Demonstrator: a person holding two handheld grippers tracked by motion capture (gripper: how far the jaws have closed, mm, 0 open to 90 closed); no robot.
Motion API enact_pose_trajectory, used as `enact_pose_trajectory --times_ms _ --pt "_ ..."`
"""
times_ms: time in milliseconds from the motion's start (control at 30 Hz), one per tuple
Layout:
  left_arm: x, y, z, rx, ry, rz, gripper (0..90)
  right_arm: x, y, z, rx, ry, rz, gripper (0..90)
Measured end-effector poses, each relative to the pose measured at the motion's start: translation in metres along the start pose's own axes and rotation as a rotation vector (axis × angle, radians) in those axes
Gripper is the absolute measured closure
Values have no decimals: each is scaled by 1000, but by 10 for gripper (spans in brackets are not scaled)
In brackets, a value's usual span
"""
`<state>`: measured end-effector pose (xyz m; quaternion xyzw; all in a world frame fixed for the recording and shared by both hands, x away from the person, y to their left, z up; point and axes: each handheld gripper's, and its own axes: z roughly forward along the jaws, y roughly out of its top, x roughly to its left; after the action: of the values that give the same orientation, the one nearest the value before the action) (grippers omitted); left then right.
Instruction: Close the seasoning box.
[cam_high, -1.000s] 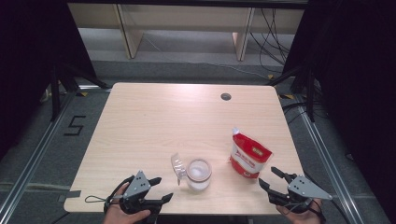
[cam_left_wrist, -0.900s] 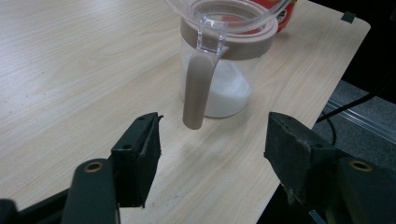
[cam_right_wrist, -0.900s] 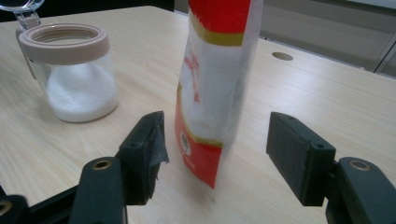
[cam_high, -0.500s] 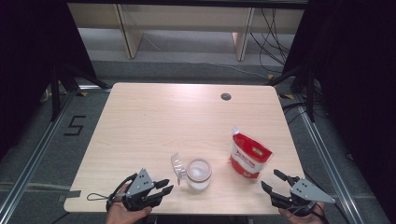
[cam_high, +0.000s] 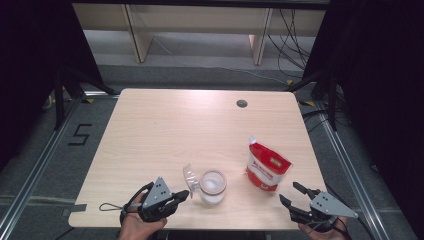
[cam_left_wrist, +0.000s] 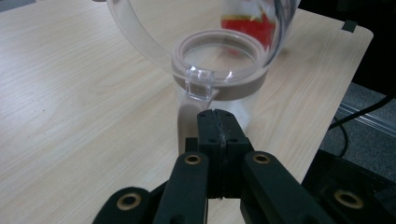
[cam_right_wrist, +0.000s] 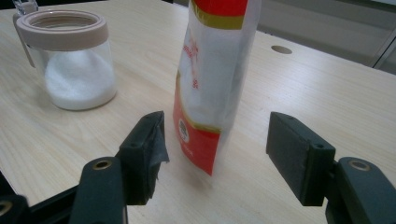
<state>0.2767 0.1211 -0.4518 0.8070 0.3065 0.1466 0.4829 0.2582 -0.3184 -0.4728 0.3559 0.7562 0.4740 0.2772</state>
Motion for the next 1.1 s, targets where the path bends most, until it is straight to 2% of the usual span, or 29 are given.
enact_pose_trajectory --times_ms 67,133,200,233,267,300,333,400,433,533,633,700,767,833,967,1033,1100 --pt "0 2 0 1 14 13 893 1 0 0 -4 -5 5 384" --pt "0 3 1 -5 15 3 893 1 0 1 -7 -11 0 384" --pt "1 5 1 0 15 17 893 1 0 1 -1 0 -2 384" --pt "0 6 2 -6 13 21 893 -2 0 2 -6 15 -26 384" --pt "1 7 3 -10 4 32 893 -2 0 2 -14 15 -24 384" --pt "0 7 3 -11 5 16 893 -3 1 3 -26 -1 -53 385" --pt "-1 8 4 -16 2 12 894 -1 0 2 -11 -5 -29 384" --pt "0 9 4 -10 6 23 893 -1 0 2 -13 -1 -32 385" --pt "0 9 5 -18 3 13 893 -1 0 2 -13 0 -32 385" --pt "0 11 5 -17 4 17 893 -2 0 2 -13 -4 -37 385" --pt "1 13 5 -20 0 46 893 -1 0 2 -12 -1 -32 385" --pt "0 13 6 -18 1 25 893 -1 1 2 -9 1 -29 385" --pt "0 14 6 -12 5 42 893 -2 1 2 -21 -3 -50 386" --pt "-1 13 7 -16 2 20 893 -2 1 2 -21 -3 -50 386" --pt "-1 14 8 -15 -4 22 893 -2 1 3 -25 -6 -49 386" --pt "-1 15 9 -17 -9 45 893 -2 1 3 -26 -7 -51 386" --pt "-3 14 10 -21 -6 26 893 -1 1 2 -19 -4 -42 386"
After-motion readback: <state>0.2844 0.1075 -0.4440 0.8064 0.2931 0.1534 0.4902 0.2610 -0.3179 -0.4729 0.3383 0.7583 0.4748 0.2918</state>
